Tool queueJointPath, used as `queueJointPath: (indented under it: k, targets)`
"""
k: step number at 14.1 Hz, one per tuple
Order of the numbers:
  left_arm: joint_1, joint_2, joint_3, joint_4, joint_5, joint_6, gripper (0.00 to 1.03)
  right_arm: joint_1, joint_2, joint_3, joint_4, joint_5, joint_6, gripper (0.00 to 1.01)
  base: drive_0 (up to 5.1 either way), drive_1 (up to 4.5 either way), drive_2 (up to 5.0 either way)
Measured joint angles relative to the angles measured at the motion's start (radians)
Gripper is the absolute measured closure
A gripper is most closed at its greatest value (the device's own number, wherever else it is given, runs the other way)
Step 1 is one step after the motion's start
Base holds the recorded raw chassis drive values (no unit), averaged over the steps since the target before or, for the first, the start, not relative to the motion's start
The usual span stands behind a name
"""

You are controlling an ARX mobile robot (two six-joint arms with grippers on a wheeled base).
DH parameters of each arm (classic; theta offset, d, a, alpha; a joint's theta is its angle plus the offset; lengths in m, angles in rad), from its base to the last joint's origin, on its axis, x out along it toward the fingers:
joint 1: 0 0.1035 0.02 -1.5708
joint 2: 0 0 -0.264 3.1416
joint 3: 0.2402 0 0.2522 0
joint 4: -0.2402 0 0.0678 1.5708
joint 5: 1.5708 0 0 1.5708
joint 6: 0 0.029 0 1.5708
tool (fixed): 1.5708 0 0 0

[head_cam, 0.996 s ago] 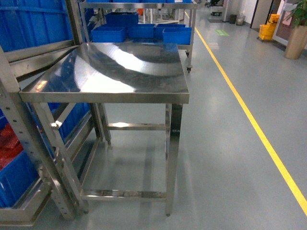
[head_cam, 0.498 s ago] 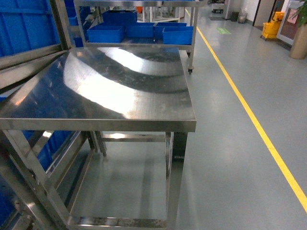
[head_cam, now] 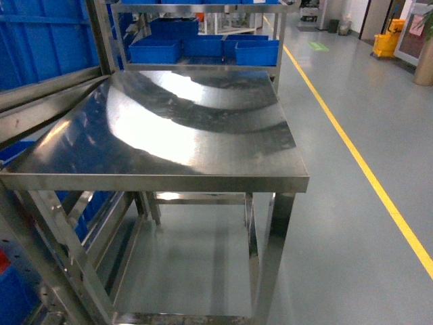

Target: Pick blue part to blue bin on bottom shelf

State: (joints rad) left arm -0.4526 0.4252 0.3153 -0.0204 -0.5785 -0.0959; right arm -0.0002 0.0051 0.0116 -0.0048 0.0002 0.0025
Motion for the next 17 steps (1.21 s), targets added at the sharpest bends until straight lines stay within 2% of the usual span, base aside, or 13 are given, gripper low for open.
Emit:
queueJointPath:
  k: [17]
  targets:
    - [0.000,-0.001,0.000,-0.002,-0.002,0.000,0.60,0.000,0.000,0.000,0.001,0.000,0.000,0.03,-5.0,2.39,2.4]
